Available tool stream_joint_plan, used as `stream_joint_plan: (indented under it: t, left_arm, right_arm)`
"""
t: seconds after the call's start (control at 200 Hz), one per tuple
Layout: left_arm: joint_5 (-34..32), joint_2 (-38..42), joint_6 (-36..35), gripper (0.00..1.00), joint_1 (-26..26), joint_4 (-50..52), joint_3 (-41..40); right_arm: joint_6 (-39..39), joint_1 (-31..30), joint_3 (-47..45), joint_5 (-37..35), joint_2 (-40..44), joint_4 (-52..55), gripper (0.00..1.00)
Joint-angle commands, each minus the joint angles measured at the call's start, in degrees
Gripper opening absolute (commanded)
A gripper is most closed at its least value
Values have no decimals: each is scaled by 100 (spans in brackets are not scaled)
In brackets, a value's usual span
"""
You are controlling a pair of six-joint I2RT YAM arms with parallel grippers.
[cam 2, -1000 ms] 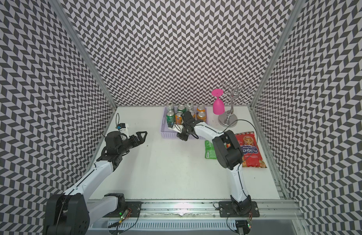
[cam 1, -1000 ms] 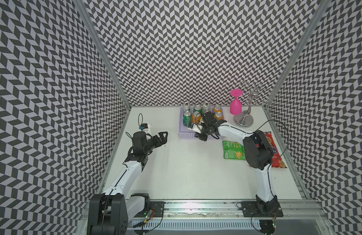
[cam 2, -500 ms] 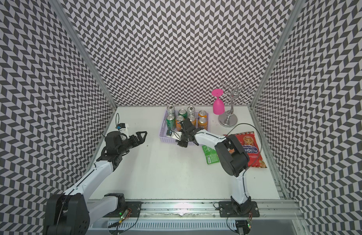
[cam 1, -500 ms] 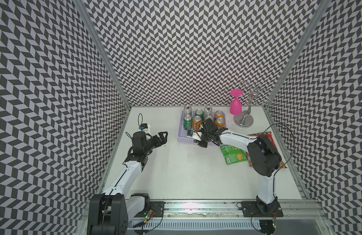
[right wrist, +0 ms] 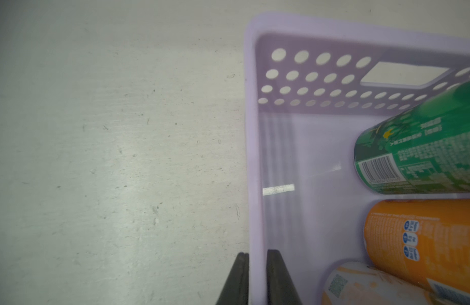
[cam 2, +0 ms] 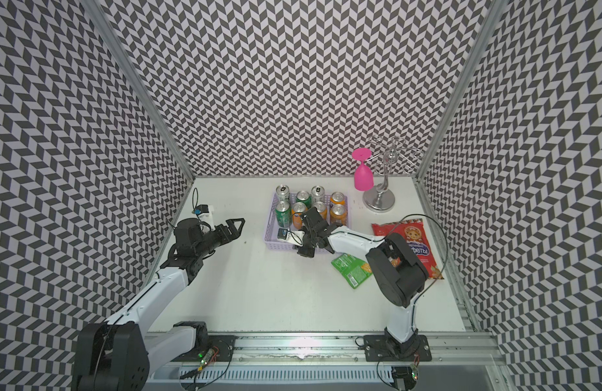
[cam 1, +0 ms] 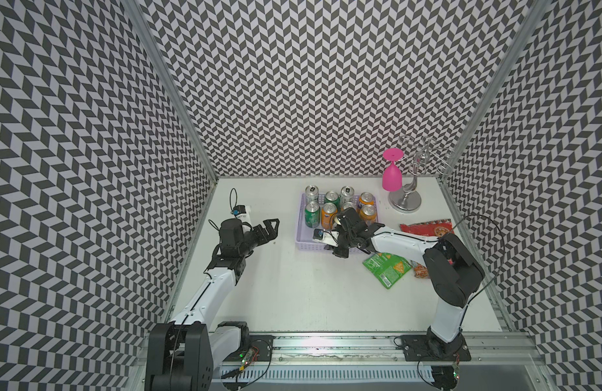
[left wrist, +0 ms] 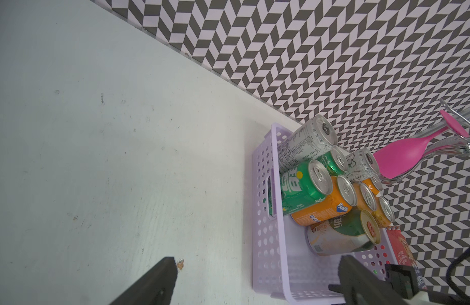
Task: Take out the drinks from the basket
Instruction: Move the basket to the center of the board, then pick up the drink from the basket.
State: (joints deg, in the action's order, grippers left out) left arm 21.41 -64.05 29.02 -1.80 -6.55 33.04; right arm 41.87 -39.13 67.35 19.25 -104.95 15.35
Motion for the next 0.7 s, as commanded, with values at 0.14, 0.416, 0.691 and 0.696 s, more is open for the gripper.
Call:
stream_joint_plan:
  t: [0.14, 0.416, 0.691, 0.696]
  left_arm:
    - [-152, -312, -422, 99, -540, -29, 765]
    - [-889, -1506, -1168, 99, -1500, 629, 1908]
    - [-1662, -2842, -1822, 99, -2197, 1133, 2996]
    - [-1677, -2863, -1826, 99, -2208, 1136, 3010]
  right_arm:
    - [-713, 30, -336, 154, 1115, -619, 62]
    - [-2541, 664, -972, -464, 2693, -1155, 82]
    - [-4203, 1481, -2001, -823, 4201, -1585, 100]
    - [-4239, 1502, -2021, -807, 4223, -1595, 100]
